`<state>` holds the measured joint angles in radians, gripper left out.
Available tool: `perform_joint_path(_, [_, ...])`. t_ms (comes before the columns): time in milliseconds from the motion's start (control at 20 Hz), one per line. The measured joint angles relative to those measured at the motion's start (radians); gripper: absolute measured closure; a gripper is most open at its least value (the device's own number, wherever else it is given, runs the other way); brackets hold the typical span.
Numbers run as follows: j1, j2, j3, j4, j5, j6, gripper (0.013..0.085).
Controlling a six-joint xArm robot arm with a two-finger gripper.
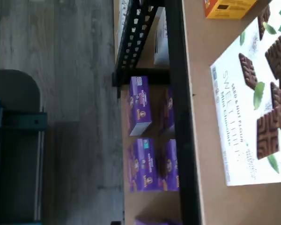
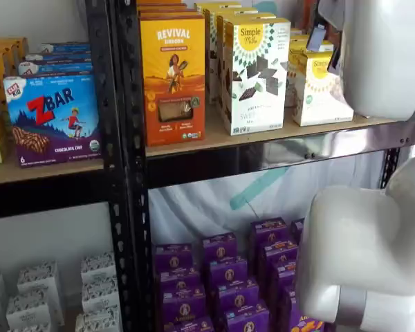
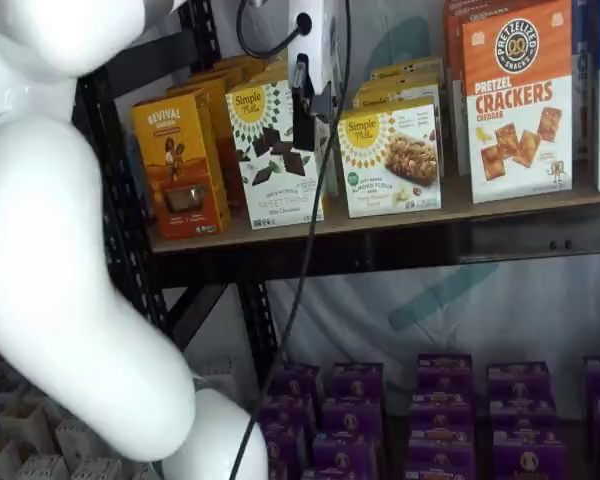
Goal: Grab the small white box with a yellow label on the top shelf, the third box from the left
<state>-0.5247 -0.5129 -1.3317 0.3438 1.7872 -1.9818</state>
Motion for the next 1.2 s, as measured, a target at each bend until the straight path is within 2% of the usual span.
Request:
perform_joint_path(300, [-0.005, 0.022, -0.017, 0.055, -0.027, 0.013, 0.013])
perform_joint_path(800, [0.042, 0.098, -0.073, 0.047, -0.076, 0.046, 0.013])
perform_joint_path(1200, [0.049, 0.136, -0.086, 0.039, -0.127, 0.038, 0.013])
